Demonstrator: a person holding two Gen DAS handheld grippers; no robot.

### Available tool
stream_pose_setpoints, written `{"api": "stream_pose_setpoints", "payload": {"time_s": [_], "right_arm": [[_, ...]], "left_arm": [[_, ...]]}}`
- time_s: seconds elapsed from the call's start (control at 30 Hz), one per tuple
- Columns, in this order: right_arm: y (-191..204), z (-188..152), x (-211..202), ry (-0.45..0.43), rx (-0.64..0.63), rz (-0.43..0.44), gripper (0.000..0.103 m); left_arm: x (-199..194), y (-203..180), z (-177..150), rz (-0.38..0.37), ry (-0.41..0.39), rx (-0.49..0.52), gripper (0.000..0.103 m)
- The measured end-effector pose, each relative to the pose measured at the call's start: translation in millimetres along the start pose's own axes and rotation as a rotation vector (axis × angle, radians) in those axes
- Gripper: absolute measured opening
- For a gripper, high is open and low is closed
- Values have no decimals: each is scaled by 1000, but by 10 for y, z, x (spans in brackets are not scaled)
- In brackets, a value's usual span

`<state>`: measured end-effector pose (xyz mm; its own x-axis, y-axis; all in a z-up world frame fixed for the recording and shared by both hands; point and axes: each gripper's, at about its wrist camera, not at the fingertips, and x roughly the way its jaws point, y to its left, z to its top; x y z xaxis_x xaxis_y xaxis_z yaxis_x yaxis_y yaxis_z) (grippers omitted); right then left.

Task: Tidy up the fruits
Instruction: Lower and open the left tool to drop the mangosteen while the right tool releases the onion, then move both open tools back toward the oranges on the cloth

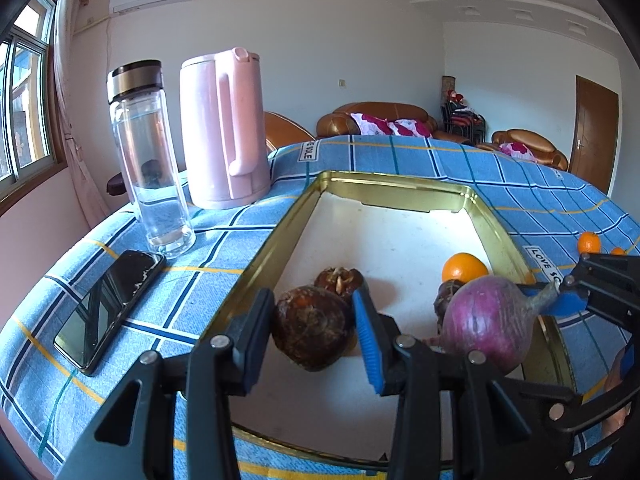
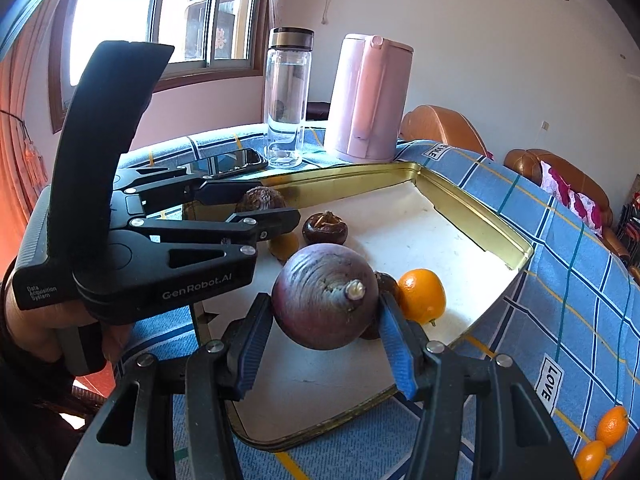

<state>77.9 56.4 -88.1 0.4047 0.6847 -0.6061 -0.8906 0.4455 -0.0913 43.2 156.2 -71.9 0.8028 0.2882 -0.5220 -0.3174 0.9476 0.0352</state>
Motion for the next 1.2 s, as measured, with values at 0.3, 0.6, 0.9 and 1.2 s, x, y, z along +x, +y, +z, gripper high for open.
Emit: {"api": "stream_pose_setpoints", "payload": {"time_s": [0.3, 0.6, 0.9, 1.2], "right_arm": [[-24, 3, 8, 4, 8, 5, 56], [-39, -7, -46, -23, 20, -18, 69], [-297, -123, -377, -122, 114, -122, 71], [-822, -438, -853, -140, 241, -266, 71]], "left_arm": [[9, -22, -2, 1, 4, 10, 43], [-70, 8, 4, 10, -31, -7, 65], [-287, -17, 96, -2, -102, -60, 89], [-553, -631, 327, -104, -180, 32, 100]]}}
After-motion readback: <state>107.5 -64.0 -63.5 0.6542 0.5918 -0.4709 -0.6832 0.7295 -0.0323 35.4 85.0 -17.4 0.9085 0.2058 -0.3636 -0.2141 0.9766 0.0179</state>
